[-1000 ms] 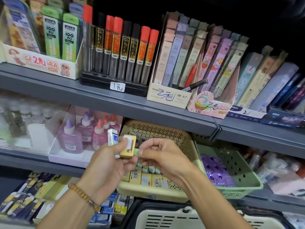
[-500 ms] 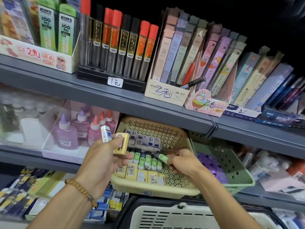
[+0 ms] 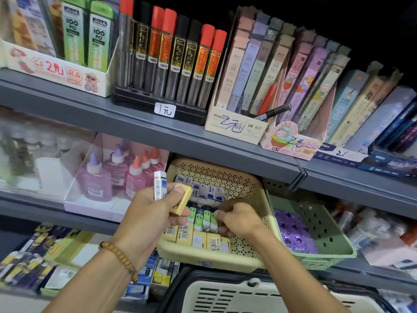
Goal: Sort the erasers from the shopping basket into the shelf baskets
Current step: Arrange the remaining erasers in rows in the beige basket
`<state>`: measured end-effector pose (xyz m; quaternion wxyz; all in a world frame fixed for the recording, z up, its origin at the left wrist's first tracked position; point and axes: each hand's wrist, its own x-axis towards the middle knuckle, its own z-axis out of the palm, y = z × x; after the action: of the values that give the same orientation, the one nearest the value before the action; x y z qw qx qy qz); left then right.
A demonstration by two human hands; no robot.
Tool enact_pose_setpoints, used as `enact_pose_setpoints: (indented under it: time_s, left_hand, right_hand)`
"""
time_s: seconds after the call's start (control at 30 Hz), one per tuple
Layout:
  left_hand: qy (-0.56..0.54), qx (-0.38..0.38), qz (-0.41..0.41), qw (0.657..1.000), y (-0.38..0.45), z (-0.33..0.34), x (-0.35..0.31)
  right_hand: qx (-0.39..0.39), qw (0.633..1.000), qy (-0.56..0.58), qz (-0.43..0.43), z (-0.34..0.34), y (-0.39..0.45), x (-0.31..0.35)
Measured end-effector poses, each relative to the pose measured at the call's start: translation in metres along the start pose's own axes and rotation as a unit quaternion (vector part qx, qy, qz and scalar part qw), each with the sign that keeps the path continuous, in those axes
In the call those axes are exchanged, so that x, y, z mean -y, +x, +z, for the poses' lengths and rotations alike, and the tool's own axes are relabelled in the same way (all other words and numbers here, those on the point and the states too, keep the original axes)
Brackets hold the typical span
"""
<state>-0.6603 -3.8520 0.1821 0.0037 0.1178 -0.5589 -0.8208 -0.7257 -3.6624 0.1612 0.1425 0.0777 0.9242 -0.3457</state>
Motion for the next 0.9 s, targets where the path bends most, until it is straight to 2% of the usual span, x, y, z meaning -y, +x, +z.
enact_pose_setpoints:
  time_s: [0.03, 0.1, 0.17, 0.23, 0.37, 0.47, 0.57, 0.67, 0.77, 0.9]
  left_hand:
    - [0.006, 0.004, 0.003, 1.0, 0.0, 0.0, 0.001]
    - [0.025, 0.014, 0.009, 1.0, 0.001, 0.001, 0.003]
    - [0.05, 0.027, 0.012, 0.998, 0.001, 0.002, 0.005]
    - [0.083, 0.05, 0.016, 0.995, 0.0, 0.004, 0.006]
    - [0.122, 0.061, 0.031, 0.99, -0.004, 0.01, 0.008]
    - [0.152, 0.035, 0.046, 0.987, -0.006, 0.011, 0.007]
    - [0.201, 0.017, 0.038, 0.979, -0.006, 0.005, 0.003]
    - [0.181, 0.07, -0.004, 0.981, -0.009, 0.001, -0.003]
    - [0.181, 0.139, -0.01, 0.974, -0.011, -0.001, -0.003]
    - [0.218, 0.11, 0.028, 0.969, -0.011, -0.003, -0.001]
  right_hand:
    - [-0.018, 1.0, 0.01, -0.024, -0.001, -0.004, 0.002]
    - [-0.026, 0.99, 0.103, -0.093, -0.004, -0.017, 0.01]
    - [0.018, 0.964, 0.211, -0.163, -0.005, -0.034, 0.023]
    - [0.058, 0.948, 0.243, -0.2, -0.003, -0.046, 0.033]
    - [0.096, 0.937, 0.284, -0.177, -0.004, -0.05, 0.035]
    - [0.056, 0.93, 0.342, -0.119, -0.018, -0.047, 0.022]
    - [0.021, 0.962, 0.262, -0.074, -0.036, -0.041, 0.001]
    - [0.064, 0.987, 0.146, -0.033, -0.038, -0.038, -0.013]
    - [0.098, 0.994, 0.046, -0.022, -0.026, -0.034, -0.017]
    - [0.098, 0.995, 0.005, -0.035, -0.021, -0.031, -0.018]
